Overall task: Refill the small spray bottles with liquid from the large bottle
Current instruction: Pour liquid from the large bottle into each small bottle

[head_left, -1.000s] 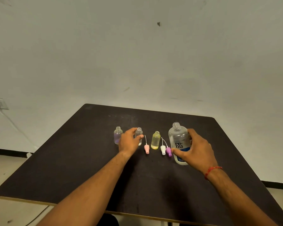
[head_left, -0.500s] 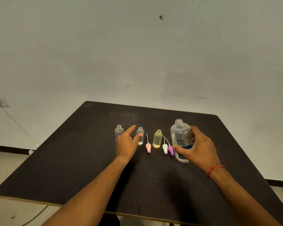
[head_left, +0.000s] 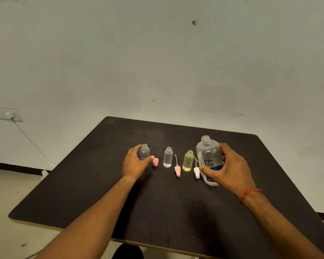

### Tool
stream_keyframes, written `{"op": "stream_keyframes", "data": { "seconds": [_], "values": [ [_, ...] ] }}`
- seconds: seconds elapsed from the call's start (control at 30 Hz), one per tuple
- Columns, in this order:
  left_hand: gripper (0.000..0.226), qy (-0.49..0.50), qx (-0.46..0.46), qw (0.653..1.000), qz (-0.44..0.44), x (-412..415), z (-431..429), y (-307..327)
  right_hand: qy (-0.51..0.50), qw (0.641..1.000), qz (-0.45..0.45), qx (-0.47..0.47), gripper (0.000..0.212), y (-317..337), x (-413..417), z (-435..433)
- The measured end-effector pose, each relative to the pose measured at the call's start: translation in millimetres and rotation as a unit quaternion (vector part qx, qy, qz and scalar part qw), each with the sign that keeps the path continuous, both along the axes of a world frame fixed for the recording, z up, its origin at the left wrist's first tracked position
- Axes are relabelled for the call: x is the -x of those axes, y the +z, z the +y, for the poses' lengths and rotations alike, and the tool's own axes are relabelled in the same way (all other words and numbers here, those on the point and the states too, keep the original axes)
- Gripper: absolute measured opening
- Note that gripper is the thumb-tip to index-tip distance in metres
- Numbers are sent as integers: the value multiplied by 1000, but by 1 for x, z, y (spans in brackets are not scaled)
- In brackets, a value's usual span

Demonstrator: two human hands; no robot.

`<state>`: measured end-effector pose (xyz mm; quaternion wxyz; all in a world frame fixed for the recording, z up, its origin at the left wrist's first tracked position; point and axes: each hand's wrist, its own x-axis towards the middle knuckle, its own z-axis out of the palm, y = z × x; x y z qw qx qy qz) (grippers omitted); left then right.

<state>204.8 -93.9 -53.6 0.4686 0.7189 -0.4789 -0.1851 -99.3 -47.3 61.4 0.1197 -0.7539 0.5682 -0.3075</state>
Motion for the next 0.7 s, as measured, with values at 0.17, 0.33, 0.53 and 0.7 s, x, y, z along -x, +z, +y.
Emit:
{"op": "stream_keyframes", "data": {
  "seconds": [0.17, 0.33, 0.53, 0.7],
  "values": [
    [41, -6, 4, 1000, -11, -1, -5, 0, 8, 1000, 8, 8, 73, 2, -6, 0],
    [47, 2, 56, 998, -26, 2, 9, 22, 19, 999, 36, 12, 78, 6, -12, -3],
    [51, -69, 138, 987, -42, 22, 44, 58, 35, 996, 79, 33, 81, 14, -25, -5],
    [42, -118, 163, 979, -39, 35, 67, 72, 38, 989, 130, 58, 82, 20, -35, -4]
  ]
}}
